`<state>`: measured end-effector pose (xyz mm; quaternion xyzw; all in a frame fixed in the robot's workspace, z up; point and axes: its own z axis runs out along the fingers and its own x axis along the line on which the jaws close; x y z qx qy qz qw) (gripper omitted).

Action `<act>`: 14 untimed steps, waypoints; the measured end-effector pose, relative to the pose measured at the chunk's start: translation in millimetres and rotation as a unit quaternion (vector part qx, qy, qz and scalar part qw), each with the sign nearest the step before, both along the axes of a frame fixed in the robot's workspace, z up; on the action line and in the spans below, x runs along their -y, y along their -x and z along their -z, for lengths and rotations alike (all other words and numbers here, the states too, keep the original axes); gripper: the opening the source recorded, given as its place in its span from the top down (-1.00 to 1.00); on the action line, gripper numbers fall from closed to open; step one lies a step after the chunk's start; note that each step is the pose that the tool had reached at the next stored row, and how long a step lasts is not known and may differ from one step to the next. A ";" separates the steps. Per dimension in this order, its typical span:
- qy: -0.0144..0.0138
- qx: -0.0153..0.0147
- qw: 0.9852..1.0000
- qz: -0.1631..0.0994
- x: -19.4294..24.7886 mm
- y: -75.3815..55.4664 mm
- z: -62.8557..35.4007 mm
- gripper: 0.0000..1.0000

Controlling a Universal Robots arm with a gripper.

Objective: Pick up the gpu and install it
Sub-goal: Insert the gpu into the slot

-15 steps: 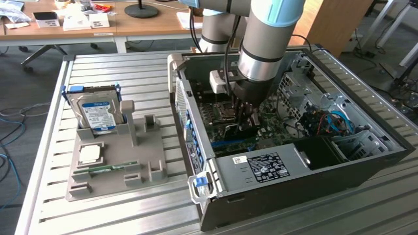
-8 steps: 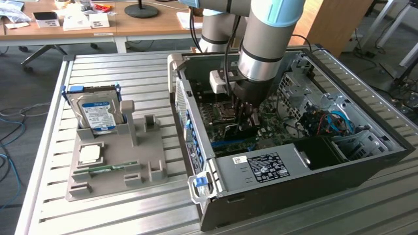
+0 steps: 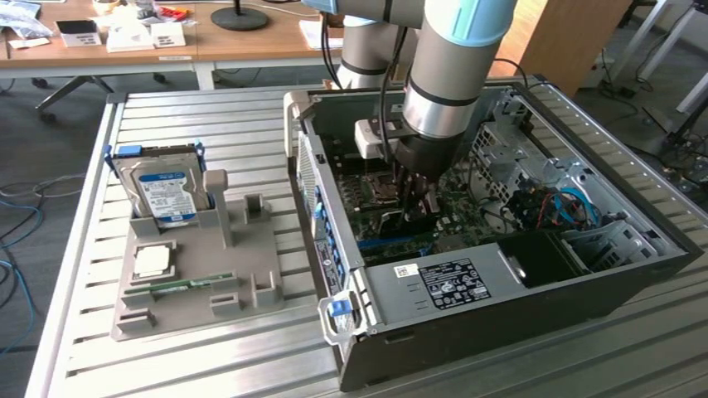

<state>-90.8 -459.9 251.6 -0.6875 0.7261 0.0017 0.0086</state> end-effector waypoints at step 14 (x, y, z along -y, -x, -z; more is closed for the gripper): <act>0.000 0.000 1.000 0.000 0.1 0.7 1.6 0.47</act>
